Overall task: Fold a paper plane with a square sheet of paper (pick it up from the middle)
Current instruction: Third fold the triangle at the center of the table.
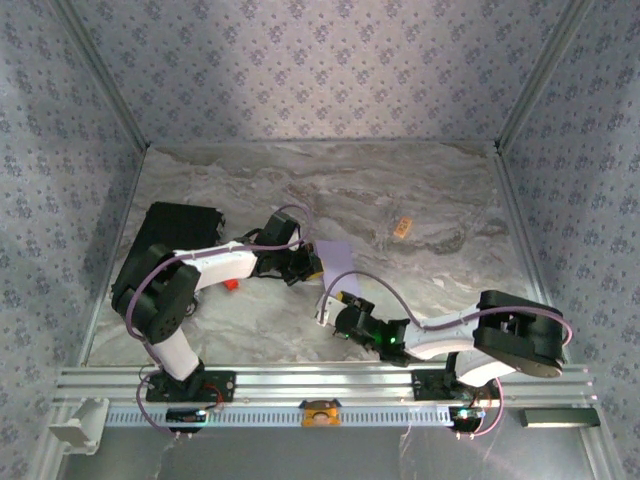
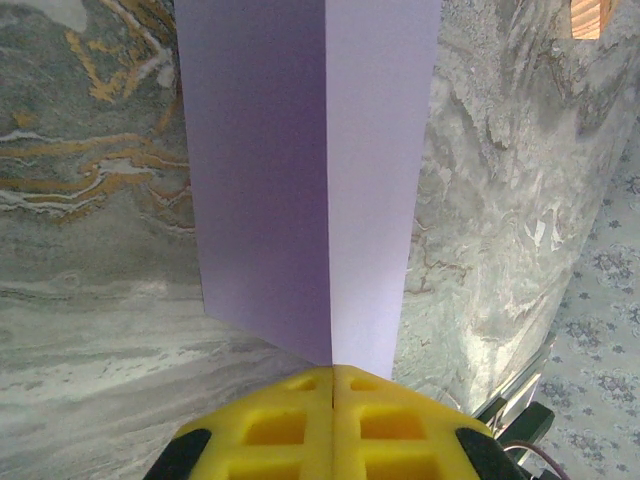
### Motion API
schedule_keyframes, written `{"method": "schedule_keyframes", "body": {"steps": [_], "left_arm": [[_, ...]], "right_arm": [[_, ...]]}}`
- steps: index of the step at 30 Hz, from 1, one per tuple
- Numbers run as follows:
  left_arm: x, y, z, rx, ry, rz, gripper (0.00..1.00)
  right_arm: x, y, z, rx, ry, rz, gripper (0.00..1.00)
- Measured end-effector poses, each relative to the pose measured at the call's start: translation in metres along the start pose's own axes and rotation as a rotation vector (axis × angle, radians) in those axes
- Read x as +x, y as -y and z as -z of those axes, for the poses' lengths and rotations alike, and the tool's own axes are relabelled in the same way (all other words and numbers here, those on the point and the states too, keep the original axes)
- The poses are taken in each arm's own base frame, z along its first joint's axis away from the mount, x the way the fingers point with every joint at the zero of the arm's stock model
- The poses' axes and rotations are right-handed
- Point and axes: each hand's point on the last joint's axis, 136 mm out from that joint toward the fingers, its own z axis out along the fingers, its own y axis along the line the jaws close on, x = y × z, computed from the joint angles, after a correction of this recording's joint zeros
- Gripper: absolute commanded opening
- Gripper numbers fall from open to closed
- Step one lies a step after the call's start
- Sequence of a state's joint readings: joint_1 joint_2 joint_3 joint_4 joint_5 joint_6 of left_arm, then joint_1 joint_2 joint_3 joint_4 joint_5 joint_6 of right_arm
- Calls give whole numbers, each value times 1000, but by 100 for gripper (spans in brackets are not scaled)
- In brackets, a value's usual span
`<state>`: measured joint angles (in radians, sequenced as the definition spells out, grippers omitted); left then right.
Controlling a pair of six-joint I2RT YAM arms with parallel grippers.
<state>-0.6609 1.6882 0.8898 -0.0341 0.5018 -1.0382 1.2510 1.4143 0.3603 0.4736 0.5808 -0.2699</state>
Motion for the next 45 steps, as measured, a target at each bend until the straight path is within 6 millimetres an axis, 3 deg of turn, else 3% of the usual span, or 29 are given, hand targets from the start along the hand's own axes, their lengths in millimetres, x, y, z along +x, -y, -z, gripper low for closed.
{"method": "schedule_keyframes", "body": {"steps": [19, 30, 33, 35, 36, 40, 45], "left_arm": [[0, 0, 0, 0, 0, 0, 0], [0, 0, 0, 0, 0, 0, 1], [0, 0, 0, 0, 0, 0, 9], [0, -2, 0, -9, 3, 3, 19], [0, -4, 2, -22, 6, 2, 30], [-3, -8, 12, -58, 40, -3, 43], [-9, -9, 30, -90, 104, -20, 45]], "right_arm": [[-6, 0, 1, -9, 26, -61, 29], [-7, 0, 1, -8, 31, -87, 6], [-6, 0, 1, -9, 26, -96, 1], [-5, 1, 0, -10, 22, -106, 0], [-4, 1, 0, -13, 19, -115, 0], [-4, 2, 2, -50, 14, -175, 0], [-3, 0, 3, -104, -1, -241, 0]]}}
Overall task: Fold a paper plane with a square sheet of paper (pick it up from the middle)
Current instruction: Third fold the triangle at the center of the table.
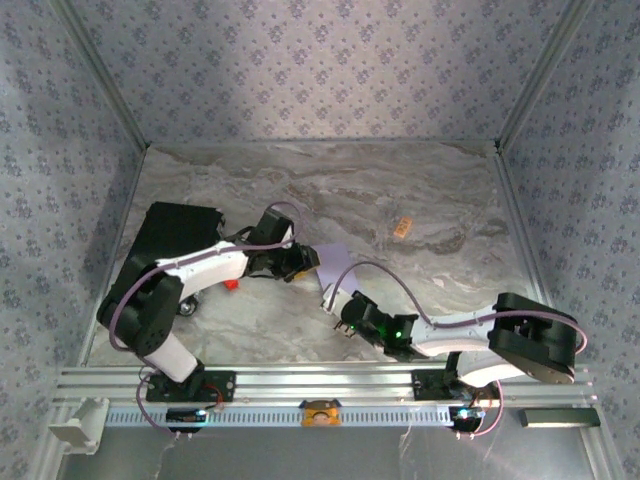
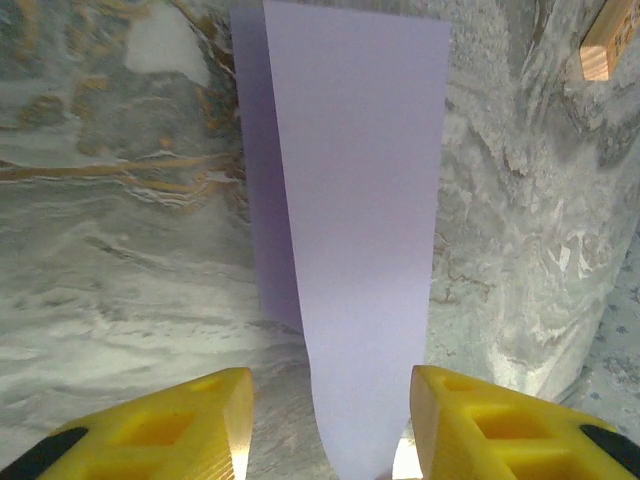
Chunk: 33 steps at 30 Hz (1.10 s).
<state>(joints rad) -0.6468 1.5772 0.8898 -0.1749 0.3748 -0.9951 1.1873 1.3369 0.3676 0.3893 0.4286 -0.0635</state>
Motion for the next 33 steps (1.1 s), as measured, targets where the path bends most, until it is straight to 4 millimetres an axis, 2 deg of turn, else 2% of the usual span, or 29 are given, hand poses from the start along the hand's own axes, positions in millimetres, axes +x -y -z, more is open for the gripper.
{"method": "schedule_keyframes", "body": {"steps": [5, 13, 19, 24, 33], "left_arm": [[-5, -1, 11, -21, 46, -19, 44], [-5, 1, 13, -19, 50, -49, 38], [-12, 18, 19, 10, 63, -87, 33], [-10, 20, 19, 20, 51, -105, 27], [-20, 55, 12, 87, 7, -174, 18]], "right_arm": [[-4, -3, 0, -36, -34, -62, 0], [-28, 4, 1, -139, -57, -329, 0], [-24, 0, 1, -268, -109, -534, 0], [-29, -5, 3, -386, -113, -653, 0], [-27, -13, 11, -544, -119, -742, 0]]}}
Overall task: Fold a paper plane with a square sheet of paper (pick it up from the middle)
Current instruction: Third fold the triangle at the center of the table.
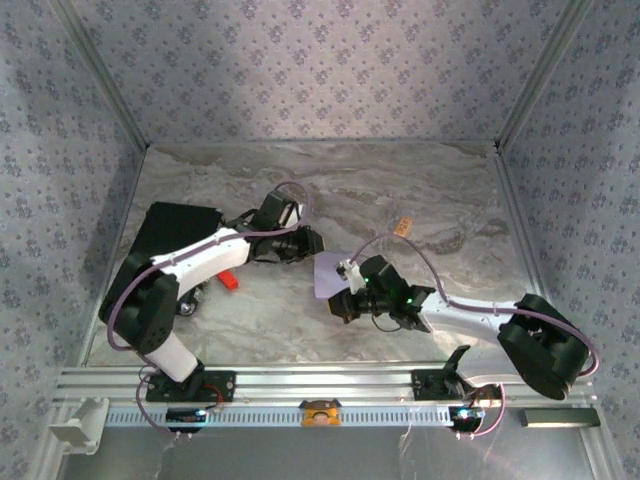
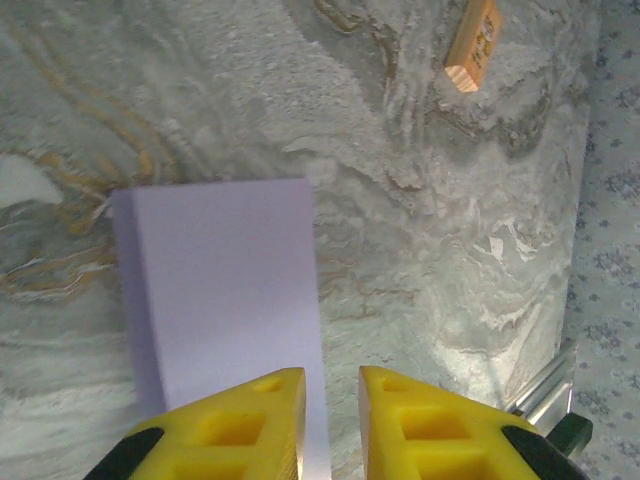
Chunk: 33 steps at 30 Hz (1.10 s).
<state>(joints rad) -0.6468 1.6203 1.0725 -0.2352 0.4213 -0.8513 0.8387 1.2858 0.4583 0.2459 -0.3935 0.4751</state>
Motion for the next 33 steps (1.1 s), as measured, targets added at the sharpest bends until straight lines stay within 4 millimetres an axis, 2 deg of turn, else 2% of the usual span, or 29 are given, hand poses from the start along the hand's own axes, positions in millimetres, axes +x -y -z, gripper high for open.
{"method": "schedule_keyframes", "body": {"steps": [5, 13, 16, 23, 30, 33], "left_arm": [[2, 0, -22, 28, -64, 0, 14], [27, -25, -68, -11, -197, 22, 10], [38, -32, -79, -26, -236, 28, 10], [48, -44, -92, -56, -273, 20, 10], [46, -34, -103, -68, -285, -60, 10], [47, -32, -105, -63, -290, -79, 9]], "right_arm": [[7, -3, 2, -34, -20, 1, 0], [12, -1, 4, -32, -20, 9, 0], [13, 1, 4, -26, -22, 6, 0], [16, 6, 3, -10, -35, -7, 0], [24, 14, -1, 15, -75, -28, 0], [21, 18, -2, 26, -73, -36, 0]]}}
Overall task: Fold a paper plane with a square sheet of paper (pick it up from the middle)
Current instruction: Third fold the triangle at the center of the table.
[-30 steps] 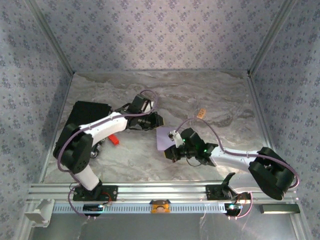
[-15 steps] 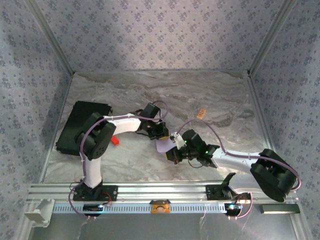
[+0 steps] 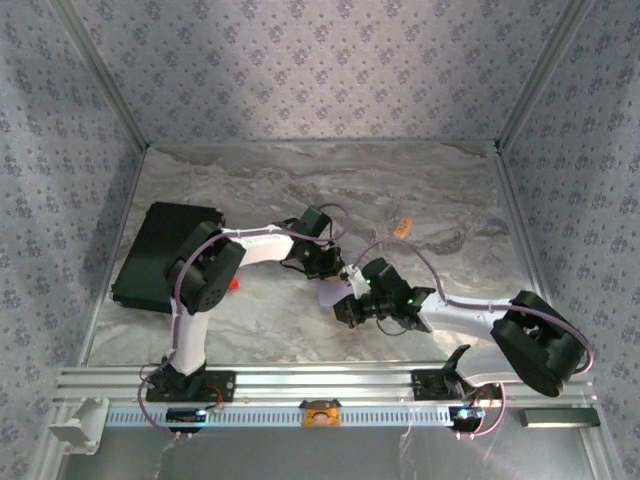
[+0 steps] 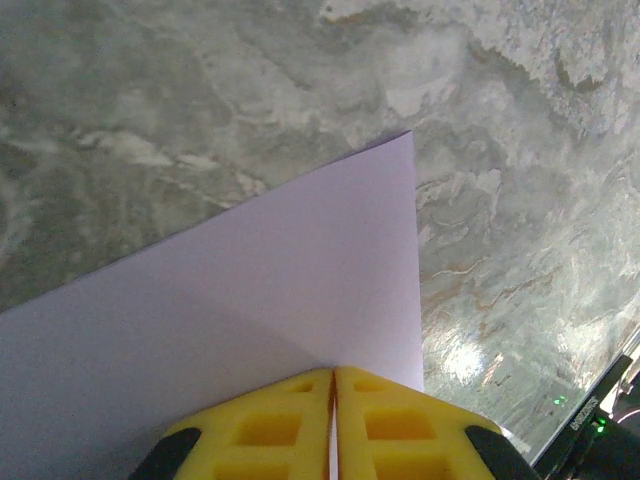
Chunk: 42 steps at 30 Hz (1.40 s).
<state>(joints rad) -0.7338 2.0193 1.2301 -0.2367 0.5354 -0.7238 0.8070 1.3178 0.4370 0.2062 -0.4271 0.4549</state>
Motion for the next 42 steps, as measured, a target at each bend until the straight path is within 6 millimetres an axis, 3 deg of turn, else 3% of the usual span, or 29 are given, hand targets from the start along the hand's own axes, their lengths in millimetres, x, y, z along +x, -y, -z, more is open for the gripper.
{"method": "schedule_keyframes", "body": {"steps": [15, 26, 34, 42], "left_arm": [[0, 2, 1, -3, -12, -34, 13], [-16, 6, 27, -59, 100, -68, 14], [-13, -14, 11, -93, 61, -41, 9], [-14, -12, 9, -80, 50, -39, 8]], "right_arm": [[-12, 35, 2, 73, 20, -73, 0], [-6, 46, -4, 91, -4, -98, 0], [-9, 46, -4, 81, 6, -99, 0], [-12, 52, 0, 96, 8, -113, 0]]}}
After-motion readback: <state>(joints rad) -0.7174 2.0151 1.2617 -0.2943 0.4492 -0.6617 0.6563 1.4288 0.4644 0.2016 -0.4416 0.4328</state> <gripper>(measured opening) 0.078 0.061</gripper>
